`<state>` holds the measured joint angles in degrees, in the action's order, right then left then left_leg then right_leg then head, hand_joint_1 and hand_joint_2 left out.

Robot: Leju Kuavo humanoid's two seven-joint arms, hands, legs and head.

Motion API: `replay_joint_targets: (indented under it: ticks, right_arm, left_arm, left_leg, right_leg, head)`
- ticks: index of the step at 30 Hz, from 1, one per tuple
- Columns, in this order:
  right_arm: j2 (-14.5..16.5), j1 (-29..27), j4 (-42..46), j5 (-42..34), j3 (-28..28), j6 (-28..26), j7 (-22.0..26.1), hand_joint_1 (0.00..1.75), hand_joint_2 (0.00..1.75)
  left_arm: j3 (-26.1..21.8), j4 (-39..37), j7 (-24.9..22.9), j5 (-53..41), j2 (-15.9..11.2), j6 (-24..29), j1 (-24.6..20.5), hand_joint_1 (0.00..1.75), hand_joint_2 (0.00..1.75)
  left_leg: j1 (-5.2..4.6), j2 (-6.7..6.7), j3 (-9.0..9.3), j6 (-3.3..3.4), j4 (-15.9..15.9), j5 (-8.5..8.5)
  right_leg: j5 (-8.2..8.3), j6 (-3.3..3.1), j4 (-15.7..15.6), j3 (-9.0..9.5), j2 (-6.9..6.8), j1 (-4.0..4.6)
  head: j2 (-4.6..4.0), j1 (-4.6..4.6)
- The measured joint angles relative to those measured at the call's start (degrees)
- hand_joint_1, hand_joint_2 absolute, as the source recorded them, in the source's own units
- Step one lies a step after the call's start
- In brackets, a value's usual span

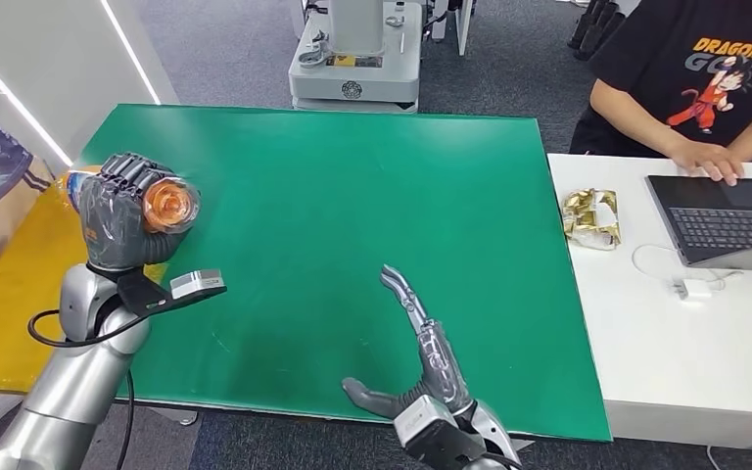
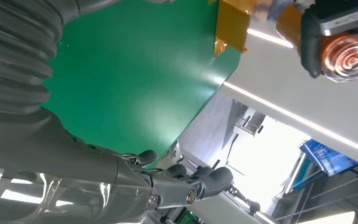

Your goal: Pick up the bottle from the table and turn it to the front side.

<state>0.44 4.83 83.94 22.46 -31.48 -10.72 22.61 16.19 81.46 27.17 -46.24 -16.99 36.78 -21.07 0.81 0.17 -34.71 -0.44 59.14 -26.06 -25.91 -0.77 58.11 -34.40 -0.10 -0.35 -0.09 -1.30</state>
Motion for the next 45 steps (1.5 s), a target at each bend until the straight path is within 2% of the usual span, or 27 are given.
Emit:
replay_joint_targets:
  ticks: [7,17,21,25,35,45]
  right_arm:
    - [0.3,-0.5,1.0,0.5,0.3,0.5,-0.4,0.00,1.75]
    - [0.7,-1.6,4.0,0.0,0.7,-1.1,3.0,0.00,1.75]
    - [0.7,-1.8,5.5,-0.9,0.7,-1.0,4.1,0.00,1.75]
    - [0.7,-1.9,6.9,-1.0,0.4,-0.7,4.3,0.00,1.75]
    - [0.7,-3.4,9.5,-0.8,0.3,0.0,4.3,0.00,1.75]
    - [1.1,-3.9,10.6,-0.2,0.3,1.4,4.2,0.00,1.75]
  left_arm:
    - [-0.1,1.9,-2.3,-5.1,-0.3,-0.8,3.6,1.75,1.75]
    - [-0.1,0.8,-4.0,-7.2,-0.4,-4.7,3.9,1.75,1.75]
    - [0.2,-1.7,-4.0,-6.6,-0.5,-6.9,3.1,1.75,1.75]
    - [0.5,-4.7,-3.9,-7.5,-0.5,-6.2,2.8,1.75,1.75]
    - [0.9,-10.9,-8.8,-17.6,-1.3,-4.3,3.3,1.75,1.75]
    - [0.9,-16.3,-9.9,-22.6,-1.1,-5.9,3.2,1.75,1.75]
  left_leg:
    - [0.00,0.00,0.00,-0.01,0.0,-0.01]
    - [0.00,0.00,0.00,-0.01,0.0,0.00]
    - [0.00,0.00,0.00,-0.01,0.0,-0.01]
    - [0.00,0.01,0.00,-0.01,0.0,-0.01]
    - [0.00,0.00,-0.01,-0.02,0.0,-0.01]
    - [0.00,0.01,0.00,-0.02,0.0,-0.01]
  right_leg:
    - [-0.01,-0.01,0.0,0.00,-0.01,0.00]
    - [-0.01,-0.02,0.0,-0.01,0.00,0.00]
    - [-0.02,-0.02,0.0,-0.02,0.00,0.00]
    - [-0.02,-0.03,0.0,-0.02,0.01,0.00]
    - [-0.03,-0.03,0.0,-0.02,-0.01,0.00]
    - [-0.03,-0.03,0.0,-0.02,0.00,0.00]
  head:
    - [0.00,-0.01]
    - [0.00,-0.01]
    - [0.00,-0.01]
    - [0.00,-0.01]
    - [0.00,-0.01]
    - [0.00,0.00]
